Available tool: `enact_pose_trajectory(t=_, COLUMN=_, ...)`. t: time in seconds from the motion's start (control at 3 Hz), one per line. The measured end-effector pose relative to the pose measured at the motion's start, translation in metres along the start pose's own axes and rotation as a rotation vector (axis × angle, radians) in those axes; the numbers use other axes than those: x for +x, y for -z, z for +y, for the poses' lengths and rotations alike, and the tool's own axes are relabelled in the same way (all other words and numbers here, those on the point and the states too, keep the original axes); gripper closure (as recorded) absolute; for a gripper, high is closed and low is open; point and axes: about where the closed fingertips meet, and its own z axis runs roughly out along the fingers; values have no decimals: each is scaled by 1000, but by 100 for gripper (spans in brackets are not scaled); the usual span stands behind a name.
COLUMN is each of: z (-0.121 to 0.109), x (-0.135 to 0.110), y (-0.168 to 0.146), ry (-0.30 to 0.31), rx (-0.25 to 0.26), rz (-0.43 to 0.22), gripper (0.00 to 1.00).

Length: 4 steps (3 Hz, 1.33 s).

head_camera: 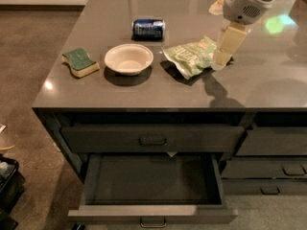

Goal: Place green jalapeno chip bag into middle drawer

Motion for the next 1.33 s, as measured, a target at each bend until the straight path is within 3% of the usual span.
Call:
enact_pose_trajectory(t=0.33, z=-7, x=26, y=-23, ry=-73, rx=-30, rz=15, gripper=0)
enact_pose_trajectory(t=0.67, z=-18, x=42, y=-57, ry=-122, rx=-62, rz=-11, gripper=0)
enact_pose_trajectory(t=1.33, z=-30, x=45, y=-120, ry=-141, rx=-119, rz=-69, gripper=0)
